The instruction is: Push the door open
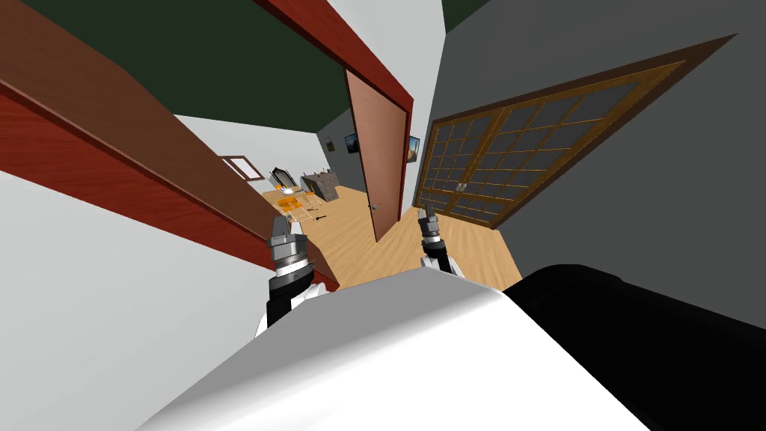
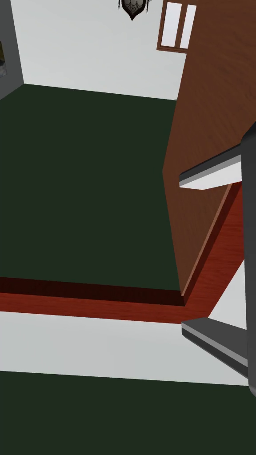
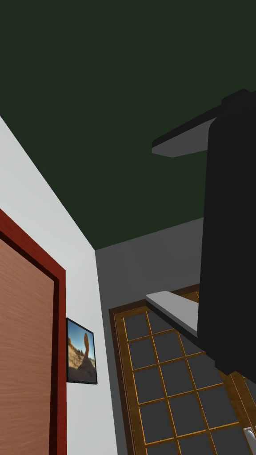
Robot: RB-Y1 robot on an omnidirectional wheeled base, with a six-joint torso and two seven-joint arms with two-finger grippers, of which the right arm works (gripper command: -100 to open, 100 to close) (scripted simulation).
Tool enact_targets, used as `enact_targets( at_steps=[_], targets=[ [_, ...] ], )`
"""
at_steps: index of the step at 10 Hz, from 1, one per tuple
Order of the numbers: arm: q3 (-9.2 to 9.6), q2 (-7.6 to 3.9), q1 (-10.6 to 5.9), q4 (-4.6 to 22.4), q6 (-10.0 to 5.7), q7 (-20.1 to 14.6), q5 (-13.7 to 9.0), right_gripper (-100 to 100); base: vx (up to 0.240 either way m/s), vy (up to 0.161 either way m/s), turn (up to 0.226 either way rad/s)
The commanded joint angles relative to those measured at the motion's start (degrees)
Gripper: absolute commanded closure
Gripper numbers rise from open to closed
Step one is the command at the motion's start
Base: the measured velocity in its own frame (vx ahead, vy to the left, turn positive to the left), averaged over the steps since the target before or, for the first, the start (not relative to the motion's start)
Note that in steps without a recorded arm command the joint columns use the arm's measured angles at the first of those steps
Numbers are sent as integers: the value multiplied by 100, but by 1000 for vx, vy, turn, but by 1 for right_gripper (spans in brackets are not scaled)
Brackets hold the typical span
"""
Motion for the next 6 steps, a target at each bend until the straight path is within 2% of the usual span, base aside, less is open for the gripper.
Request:
enact_targets(
  at_steps=[1,6],
  targets=[
    [33,-31,-93,240,-61,3,-9,-100,82,-41,46],
    [152,-145,-371,907,-132,-19,-47,-100,81,-44,53]
  ],
)
